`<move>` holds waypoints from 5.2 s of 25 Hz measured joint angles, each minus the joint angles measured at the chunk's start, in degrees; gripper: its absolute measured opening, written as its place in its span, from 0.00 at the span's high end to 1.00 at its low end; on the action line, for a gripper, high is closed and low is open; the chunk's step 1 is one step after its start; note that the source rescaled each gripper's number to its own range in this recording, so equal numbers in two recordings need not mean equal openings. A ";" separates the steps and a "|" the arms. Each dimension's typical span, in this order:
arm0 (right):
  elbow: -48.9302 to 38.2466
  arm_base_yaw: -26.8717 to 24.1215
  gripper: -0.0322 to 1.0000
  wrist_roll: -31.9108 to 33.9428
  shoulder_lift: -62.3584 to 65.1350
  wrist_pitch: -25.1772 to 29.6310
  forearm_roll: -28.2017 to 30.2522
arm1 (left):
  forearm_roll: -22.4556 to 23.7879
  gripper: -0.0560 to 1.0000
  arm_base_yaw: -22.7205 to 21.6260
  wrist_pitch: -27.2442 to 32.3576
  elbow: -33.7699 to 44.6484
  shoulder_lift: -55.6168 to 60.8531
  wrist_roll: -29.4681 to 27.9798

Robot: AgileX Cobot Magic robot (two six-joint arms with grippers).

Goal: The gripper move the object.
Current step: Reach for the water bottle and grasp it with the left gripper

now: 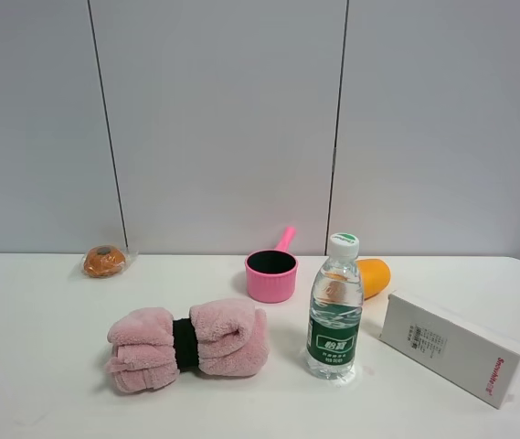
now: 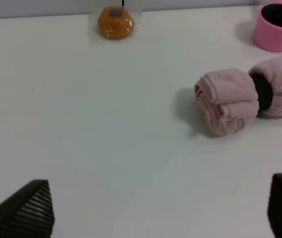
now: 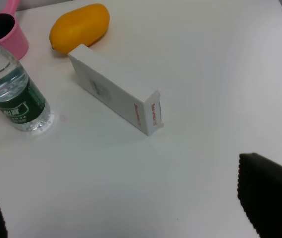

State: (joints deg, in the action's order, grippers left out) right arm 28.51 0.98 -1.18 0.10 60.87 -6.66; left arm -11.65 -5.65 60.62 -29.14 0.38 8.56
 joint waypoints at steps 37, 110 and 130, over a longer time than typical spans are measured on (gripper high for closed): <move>0.00 0.00 0.00 0.00 0.00 0.00 -0.07 | -18.11 0.24 0.00 -4.27 -23.55 -34.72 28.05; 0.00 0.00 0.00 0.00 0.00 0.00 -0.07 | -1.12 0.24 47.06 -48.53 -21.78 -91.60 33.06; 0.00 0.00 0.00 0.00 0.00 0.00 -0.07 | 48.19 0.24 42.82 -66.94 -21.05 -92.81 -39.63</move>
State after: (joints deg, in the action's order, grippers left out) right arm 28.51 0.98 -1.18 0.10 60.87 -6.73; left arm 36.55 37.17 -6.33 -50.19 -92.42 -31.07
